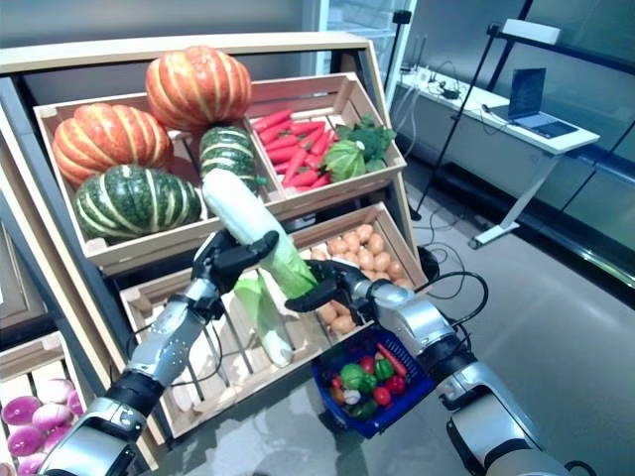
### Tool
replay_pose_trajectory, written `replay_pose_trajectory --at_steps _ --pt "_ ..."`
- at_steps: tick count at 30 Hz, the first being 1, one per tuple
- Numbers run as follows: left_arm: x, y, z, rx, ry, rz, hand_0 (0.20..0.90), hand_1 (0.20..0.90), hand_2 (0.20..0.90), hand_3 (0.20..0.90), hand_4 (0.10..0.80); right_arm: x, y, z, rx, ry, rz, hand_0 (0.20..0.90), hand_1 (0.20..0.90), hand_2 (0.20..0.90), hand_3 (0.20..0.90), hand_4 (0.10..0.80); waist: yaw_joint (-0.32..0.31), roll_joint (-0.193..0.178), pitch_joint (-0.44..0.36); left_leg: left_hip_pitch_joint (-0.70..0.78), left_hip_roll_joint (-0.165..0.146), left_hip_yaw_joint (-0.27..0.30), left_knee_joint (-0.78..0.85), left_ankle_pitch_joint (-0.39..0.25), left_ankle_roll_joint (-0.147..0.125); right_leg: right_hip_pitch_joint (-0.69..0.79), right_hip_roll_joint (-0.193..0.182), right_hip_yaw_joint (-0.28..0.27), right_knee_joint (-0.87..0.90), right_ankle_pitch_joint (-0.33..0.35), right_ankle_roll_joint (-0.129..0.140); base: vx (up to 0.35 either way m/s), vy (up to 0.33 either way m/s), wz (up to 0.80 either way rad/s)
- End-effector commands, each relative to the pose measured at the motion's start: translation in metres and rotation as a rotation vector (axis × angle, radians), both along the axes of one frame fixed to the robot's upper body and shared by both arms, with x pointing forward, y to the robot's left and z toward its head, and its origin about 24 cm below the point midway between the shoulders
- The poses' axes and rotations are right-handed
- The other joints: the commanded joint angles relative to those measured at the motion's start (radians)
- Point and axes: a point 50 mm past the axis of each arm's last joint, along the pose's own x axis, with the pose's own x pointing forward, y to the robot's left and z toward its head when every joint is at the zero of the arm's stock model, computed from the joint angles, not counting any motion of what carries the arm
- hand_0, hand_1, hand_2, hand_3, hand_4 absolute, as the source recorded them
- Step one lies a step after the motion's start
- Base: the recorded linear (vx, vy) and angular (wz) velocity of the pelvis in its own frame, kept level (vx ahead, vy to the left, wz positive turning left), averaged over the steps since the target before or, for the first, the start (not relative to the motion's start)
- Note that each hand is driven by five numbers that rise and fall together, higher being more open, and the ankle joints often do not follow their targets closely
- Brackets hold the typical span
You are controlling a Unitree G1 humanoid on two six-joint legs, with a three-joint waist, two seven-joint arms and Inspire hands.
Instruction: Put vegetables into the basket
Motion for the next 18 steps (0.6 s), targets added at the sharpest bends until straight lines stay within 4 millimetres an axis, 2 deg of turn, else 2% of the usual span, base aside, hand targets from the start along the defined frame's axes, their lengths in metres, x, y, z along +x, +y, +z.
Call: replay_pose_trajectory --at_steps 1,8,18 --pt "0.011 -0.039 0.036 -0.072 -0.183 -0.155 0.3 0.3 0.3 0.3 0.4 0.027 0.053 0.071 0.214 -0.148 0.15 0.9 0.9 0.9 0.9 0.8 0.021 0.012 -0.063 -0.011 -0.05 -0.033 0.0 -0.024 0.039 -0.019 0.027 0.004 0.014 0.036 -0.075 0.007 0.001 0.07" --pt "0.005 -0.057 0.026 -0.074 -0.158 -0.23 0.3 0.3 0.3 0.3 0.4 0.037 0.06 0.079 0.286 -0.12 0.097 0.9 0.9 0.9 0.9 0.8 0.032 0.013 -0.069 -0.004 -0.053 -0.042 -0.001 -0.028 0.04 -0.01 0.027 0.004 0.013 0.034 -0.077 0.008 0.007 0.03" --pt "-0.004 -0.068 0.012 -0.066 -0.121 -0.315 0.3 0.3 0.3 0.3 0.4 0.041 0.068 0.096 0.4 -0.109 0.079 0.9 0.9 0.9 0.9 0.8 0.034 0.014 -0.075 -0.003 -0.058 -0.047 -0.002 -0.031 0.04 -0.012 0.025 0.009 0.016 0.031 -0.077 -0.005 0.005 0.02"
